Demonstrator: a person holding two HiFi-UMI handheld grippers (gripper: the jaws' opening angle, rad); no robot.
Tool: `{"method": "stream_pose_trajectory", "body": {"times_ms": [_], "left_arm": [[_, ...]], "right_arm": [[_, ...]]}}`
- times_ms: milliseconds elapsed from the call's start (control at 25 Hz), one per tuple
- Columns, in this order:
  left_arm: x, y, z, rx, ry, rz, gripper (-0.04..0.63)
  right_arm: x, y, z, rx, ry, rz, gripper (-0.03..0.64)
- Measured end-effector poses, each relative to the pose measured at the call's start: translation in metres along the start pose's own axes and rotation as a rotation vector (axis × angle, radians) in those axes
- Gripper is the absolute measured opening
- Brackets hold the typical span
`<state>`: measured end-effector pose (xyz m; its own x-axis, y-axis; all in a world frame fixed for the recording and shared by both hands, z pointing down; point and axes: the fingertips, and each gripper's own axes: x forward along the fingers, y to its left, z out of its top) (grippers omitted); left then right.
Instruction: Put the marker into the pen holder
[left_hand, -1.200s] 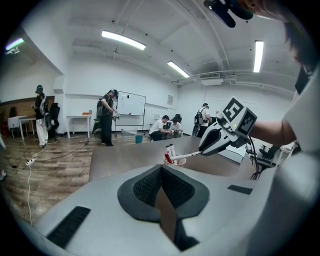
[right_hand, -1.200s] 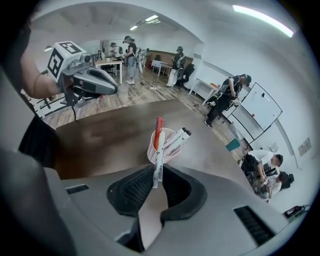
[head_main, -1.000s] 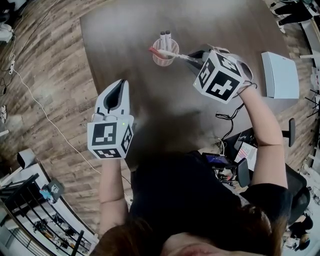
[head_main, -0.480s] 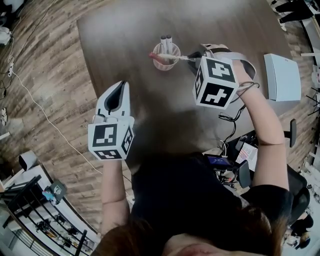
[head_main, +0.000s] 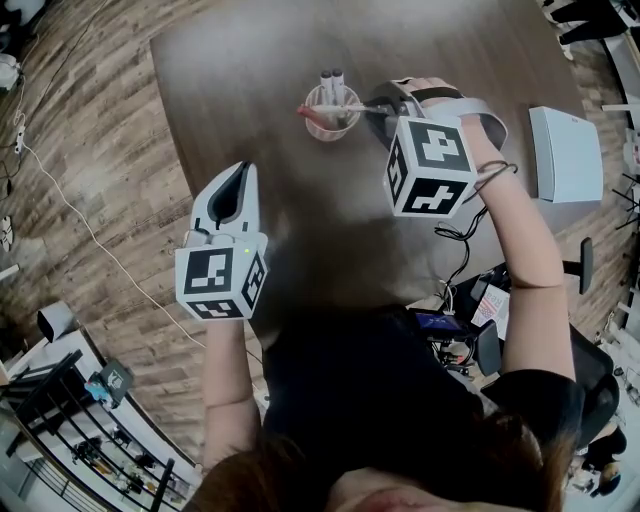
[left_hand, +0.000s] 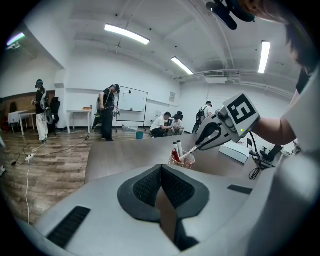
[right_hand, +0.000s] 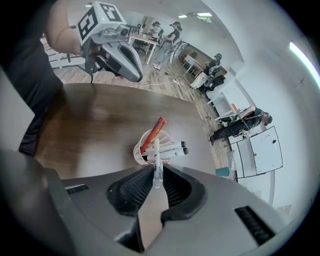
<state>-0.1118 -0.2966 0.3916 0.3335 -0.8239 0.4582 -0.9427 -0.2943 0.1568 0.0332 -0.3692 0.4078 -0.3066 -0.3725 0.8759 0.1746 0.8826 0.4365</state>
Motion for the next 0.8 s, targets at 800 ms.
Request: {"method": "stream_pose_trajectory", "body": {"times_ms": [800], "left_arm": [[-0.014,-0.009,-0.006,-0.003,-0.012,-0.007,0.028]], "right_arm": [[0.005,0.000,0.003,-0.149,0.049,-0.075,0.077]]}}
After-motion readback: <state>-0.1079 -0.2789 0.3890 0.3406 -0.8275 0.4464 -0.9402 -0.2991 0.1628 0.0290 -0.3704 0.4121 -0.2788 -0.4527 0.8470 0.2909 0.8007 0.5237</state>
